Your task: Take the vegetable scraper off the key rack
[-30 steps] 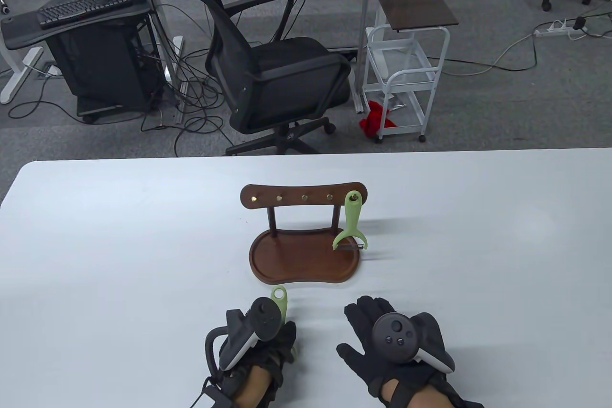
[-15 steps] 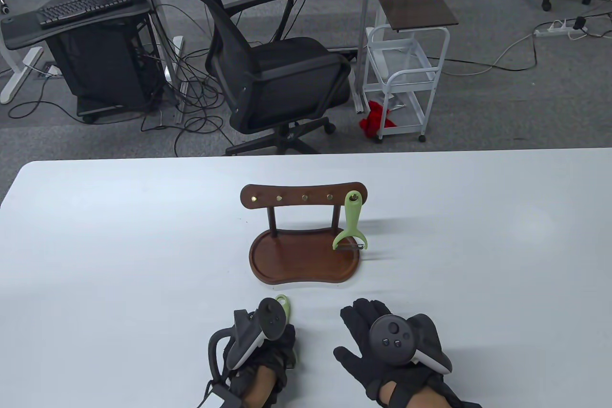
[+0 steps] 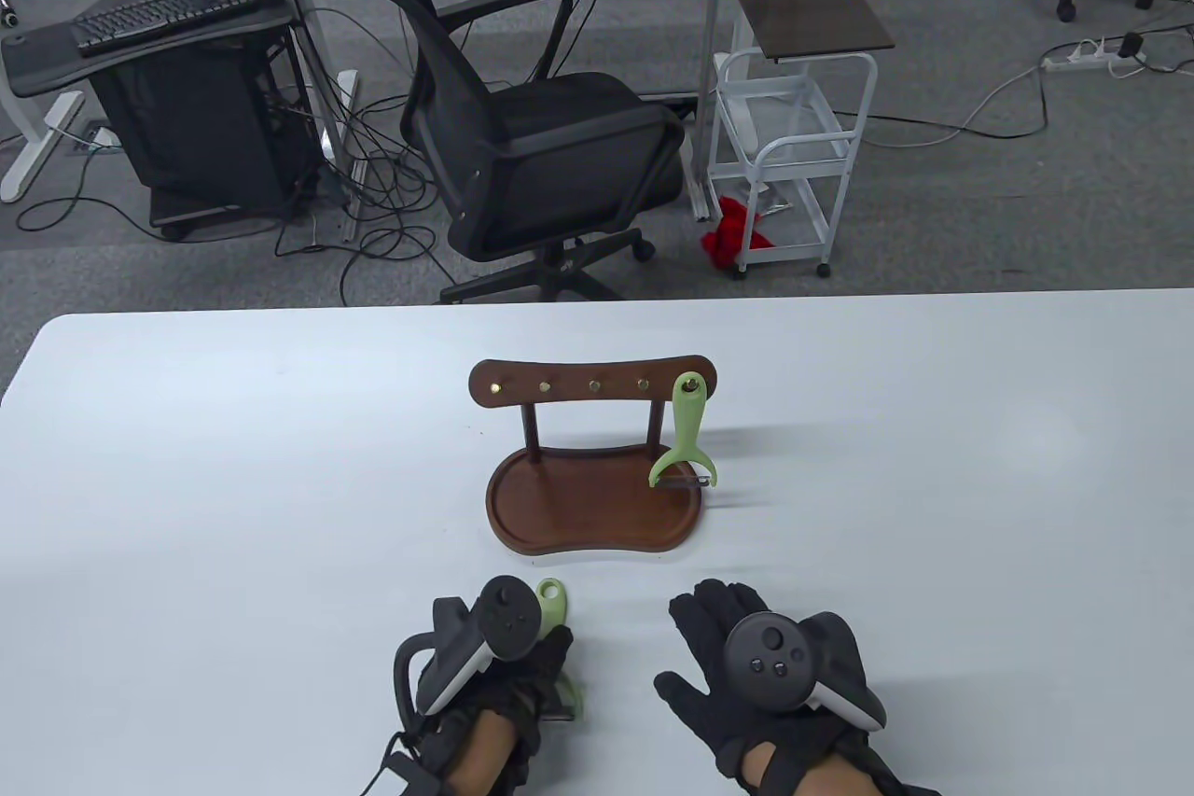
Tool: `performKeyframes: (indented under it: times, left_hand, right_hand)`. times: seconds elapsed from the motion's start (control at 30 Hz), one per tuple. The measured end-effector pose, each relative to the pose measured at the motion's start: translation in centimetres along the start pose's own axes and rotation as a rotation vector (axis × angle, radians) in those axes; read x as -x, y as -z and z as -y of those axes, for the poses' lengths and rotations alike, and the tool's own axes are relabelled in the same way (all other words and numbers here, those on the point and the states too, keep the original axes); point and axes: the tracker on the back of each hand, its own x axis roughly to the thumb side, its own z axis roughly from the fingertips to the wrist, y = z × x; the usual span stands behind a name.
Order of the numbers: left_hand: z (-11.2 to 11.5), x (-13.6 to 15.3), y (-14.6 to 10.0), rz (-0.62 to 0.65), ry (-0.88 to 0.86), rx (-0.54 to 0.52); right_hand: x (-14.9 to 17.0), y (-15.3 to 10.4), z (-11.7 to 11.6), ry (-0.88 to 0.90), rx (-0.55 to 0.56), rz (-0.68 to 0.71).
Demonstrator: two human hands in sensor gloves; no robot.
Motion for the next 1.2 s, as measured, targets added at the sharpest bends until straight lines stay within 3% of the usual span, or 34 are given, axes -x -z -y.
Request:
performKeyframes:
  times: [0.07,0.17,0.37,0.7,0.87,1.07,1.2]
  left_hand:
    - [-1.4,0.2,-0.6,0.093,0.019,-0.072]
    - [-2.6,0.5,-1.5,0.199,-0.072,-0.091]
    - [-3.8,1.0,-2.4,0.238,-0.054,-0.075]
    - [-2.5,1.5,-1.9,0.205,-0.065,0.018]
    - [-2.3,1.8,-1.5,0.181,-0.078,0.032]
    - [-1.7,2.8,-0.9,0.158,-0.076,0.061]
    - [-1.8,2.7,-0.6,0.168,-0.08,0.066]
  right_hand:
    - [0.1,0.0,0.3,0.001,0.017,-0.007]
    - [0.4,-0.1,0.5,0.0,0.025,-0.021]
    - [1.1,-0.2,1.4,-0.025,0.066,-0.045]
    - [1.8,0.2,1.5,-0.041,0.075,-0.13]
    - [1.4,2.1,2.3,-0.073,0.085,-0.188]
    - [1.5,3.8,3.4,-0.215,-0.023,-0.284]
    - [1.0,4.6,4.2,-0.237,-0.008,-0.303]
